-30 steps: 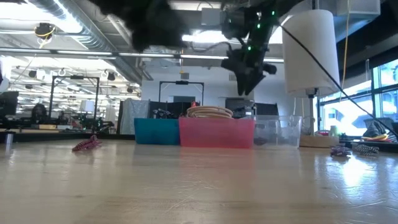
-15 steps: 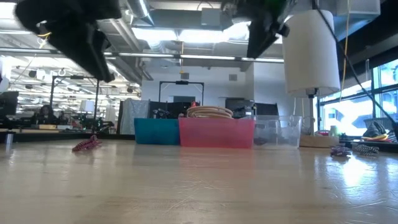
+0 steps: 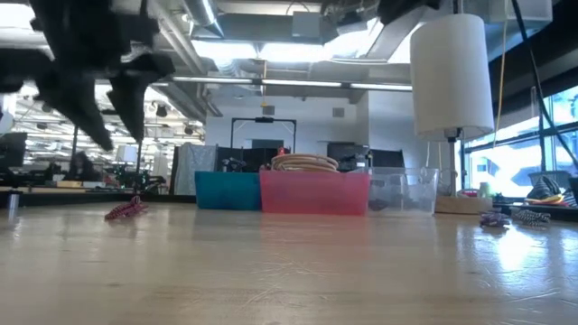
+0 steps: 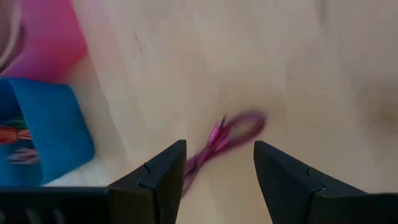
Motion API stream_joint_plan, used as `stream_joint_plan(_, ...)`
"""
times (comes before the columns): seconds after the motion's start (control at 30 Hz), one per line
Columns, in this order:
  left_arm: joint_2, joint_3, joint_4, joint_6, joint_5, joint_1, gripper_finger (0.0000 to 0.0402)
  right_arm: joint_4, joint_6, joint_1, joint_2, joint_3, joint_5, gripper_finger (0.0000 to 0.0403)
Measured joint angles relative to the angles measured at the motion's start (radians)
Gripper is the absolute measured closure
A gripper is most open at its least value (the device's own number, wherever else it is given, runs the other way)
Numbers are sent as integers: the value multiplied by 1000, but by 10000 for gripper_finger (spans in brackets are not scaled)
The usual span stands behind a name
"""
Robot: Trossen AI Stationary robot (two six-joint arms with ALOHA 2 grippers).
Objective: Pick & Place USB Port
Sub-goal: Put the pink patterned charger cable into the transparent bin
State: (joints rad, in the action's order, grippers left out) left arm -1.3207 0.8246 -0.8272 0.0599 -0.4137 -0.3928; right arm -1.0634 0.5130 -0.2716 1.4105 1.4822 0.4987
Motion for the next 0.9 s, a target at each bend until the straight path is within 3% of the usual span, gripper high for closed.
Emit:
stream_joint_plan(0.37,-203,-1,-85,489,-35,111,219,-3,6,-79,0,0,11,278)
stream_joint_plan(0.9,-316,0,16,720,106,279,220,-16,-23,-86,1,0,9,278)
